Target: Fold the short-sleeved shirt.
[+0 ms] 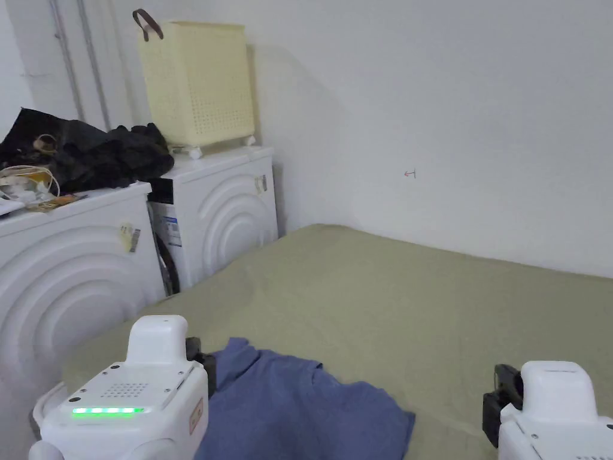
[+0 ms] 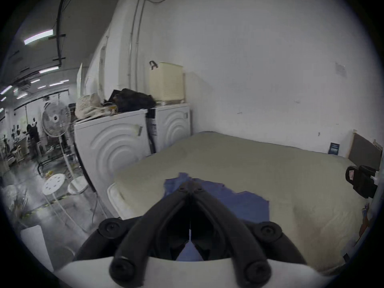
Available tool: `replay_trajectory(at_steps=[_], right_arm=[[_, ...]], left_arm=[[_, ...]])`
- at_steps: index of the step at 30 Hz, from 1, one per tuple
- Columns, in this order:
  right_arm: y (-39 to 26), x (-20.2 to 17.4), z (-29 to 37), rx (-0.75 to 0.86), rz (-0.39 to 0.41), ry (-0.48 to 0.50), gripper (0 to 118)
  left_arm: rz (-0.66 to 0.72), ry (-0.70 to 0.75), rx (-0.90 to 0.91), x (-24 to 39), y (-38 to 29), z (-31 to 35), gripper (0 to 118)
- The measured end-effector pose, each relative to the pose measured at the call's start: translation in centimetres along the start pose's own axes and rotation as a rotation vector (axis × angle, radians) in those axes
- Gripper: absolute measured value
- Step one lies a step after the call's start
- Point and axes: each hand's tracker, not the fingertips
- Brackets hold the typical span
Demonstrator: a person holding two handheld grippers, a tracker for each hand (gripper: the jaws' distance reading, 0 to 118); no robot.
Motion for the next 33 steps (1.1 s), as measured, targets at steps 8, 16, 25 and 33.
replay_trajectory(at_steps=[8,16,25,33], right_arm=[[-0.4,-1.1,-1.6,-0.016,0.018,0.029,0],[-3.1,0.9,-1.8,-0.081,0.027,0.011,0],[-8.1,3.8,-2.3,-0.226,-0.008,-0.029,0],[-11.4,6.6,-2.2,-0.339,-0.071,-0.086,0]], left_arm=[[-0.016,-0.019,-0.057,0.4,-0.7,-3.2,0],[0.002,-0.141,-0.237,4.4,-3.7,-10.5,0],[-0.062,-0.296,-0.574,9.5,-10.6,-22.3,68],[-0.142,-0.246,-0.762,12.8,-15.7,-28.0,118]])
